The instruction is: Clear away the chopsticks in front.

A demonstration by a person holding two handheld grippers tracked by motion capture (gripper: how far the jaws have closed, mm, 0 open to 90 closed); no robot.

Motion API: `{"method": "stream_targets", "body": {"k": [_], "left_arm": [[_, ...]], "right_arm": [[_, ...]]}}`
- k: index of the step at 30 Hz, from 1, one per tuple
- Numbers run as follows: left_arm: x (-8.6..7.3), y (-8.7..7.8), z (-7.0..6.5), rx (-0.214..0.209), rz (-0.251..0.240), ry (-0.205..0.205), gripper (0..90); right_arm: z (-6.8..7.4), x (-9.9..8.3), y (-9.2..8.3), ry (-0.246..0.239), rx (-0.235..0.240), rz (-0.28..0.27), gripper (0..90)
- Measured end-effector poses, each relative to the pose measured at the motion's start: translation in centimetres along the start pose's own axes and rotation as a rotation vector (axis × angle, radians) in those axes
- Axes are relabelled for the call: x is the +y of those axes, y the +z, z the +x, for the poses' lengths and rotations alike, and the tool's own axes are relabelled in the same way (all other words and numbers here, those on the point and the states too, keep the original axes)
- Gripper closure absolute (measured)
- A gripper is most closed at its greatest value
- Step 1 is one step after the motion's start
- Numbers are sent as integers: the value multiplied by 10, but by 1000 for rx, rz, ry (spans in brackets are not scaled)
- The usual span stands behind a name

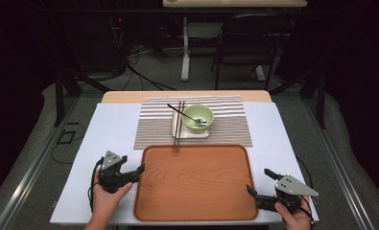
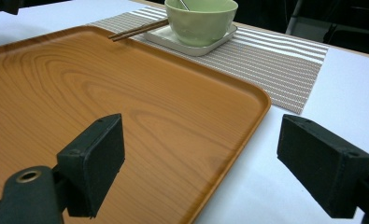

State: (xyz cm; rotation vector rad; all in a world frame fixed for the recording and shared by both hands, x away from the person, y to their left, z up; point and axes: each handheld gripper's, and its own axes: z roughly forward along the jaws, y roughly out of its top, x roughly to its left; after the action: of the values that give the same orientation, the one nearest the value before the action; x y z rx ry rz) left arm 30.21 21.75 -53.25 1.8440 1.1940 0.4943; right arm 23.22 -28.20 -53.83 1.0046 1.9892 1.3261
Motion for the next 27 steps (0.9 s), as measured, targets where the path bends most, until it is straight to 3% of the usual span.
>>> {"method": "stream_targets", "body": {"k": [10, 13, 17, 22, 27], "left_arm": [[1, -1, 0, 9, 31, -3, 220], [3, 0, 3, 16, 49, -23, 240], [8, 0, 4, 39, 50, -30, 252], [18, 0, 2, 26, 73, -45, 311], [29, 2, -3, 16, 79, -36, 317]], "right_arm": [[2, -1, -5, 5, 0, 0, 147], [3, -1, -7, 7, -7, 8, 147], [1, -2, -8, 14, -17, 7, 147], [-1, -4, -8, 27, -30, 13, 147], [0, -4, -10, 34, -31, 7, 147]]}}
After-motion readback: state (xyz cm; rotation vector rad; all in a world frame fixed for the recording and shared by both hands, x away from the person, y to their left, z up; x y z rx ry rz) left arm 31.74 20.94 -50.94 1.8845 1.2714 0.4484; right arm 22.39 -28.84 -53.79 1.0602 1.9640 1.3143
